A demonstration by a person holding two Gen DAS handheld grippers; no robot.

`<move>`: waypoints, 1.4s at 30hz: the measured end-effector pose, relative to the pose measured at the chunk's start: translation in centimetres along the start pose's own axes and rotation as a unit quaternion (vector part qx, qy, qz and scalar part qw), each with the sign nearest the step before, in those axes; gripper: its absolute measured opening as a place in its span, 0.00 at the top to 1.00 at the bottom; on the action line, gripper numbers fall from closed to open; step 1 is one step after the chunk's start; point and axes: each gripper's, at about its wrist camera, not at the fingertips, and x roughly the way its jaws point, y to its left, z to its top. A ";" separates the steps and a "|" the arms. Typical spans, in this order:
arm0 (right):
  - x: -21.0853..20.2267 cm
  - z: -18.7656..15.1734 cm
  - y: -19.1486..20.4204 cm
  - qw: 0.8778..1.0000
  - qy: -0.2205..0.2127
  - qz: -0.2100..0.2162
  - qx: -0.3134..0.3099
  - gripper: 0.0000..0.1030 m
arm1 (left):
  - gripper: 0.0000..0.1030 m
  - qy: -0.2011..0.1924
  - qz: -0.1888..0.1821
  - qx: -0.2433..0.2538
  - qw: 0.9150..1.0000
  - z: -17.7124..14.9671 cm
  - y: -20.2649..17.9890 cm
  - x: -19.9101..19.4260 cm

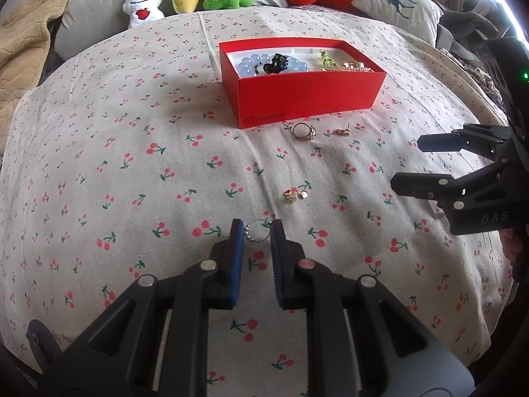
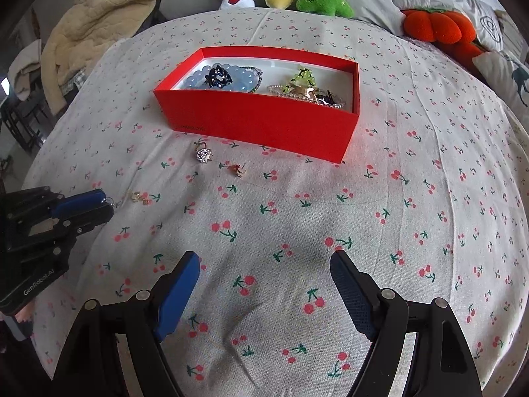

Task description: Organize jewelry

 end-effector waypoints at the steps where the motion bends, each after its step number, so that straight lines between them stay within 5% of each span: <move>1: 0.0 0.4 0.3 1.000 -0.004 0.004 -0.002 0.20 | 0.83 0.000 0.003 -0.005 1.000 0.0 0.3 -0.2; 4: 0.1 1.6 1.2 1.000 -0.016 0.022 -0.002 0.21 | 0.83 -0.001 0.014 -0.016 1.000 -0.1 1.1 -0.6; 6: 0.3 2.5 2.0 0.999 -0.018 0.037 -0.003 0.29 | 0.83 0.001 0.022 -0.023 0.999 -0.1 1.5 -0.7; 8: 0.9 3.3 2.5 0.998 -0.015 0.055 -0.004 0.50 | 0.83 0.005 0.030 -0.031 0.999 -0.1 1.9 -0.7; 14: 2.8 4.7 4.8 0.997 -0.009 0.065 -0.027 0.65 | 0.83 0.008 0.030 -0.047 0.998 -0.2 2.8 -0.8; 30: 5.6 6.1 4.8 1.000 -0.006 0.027 -0.001 0.66 | 0.83 0.018 0.024 -0.061 0.998 0.8 3.5 0.7; 34: 5.7 6.3 4.7 1.000 -0.009 0.018 0.002 0.78 | 0.83 0.016 0.025 -0.072 0.997 1.1 4.1 0.7; 42: 5.0 6.1 4.5 1.000 -0.010 0.024 0.005 0.79 | 0.83 0.011 0.029 -0.082 0.996 1.2 4.5 0.3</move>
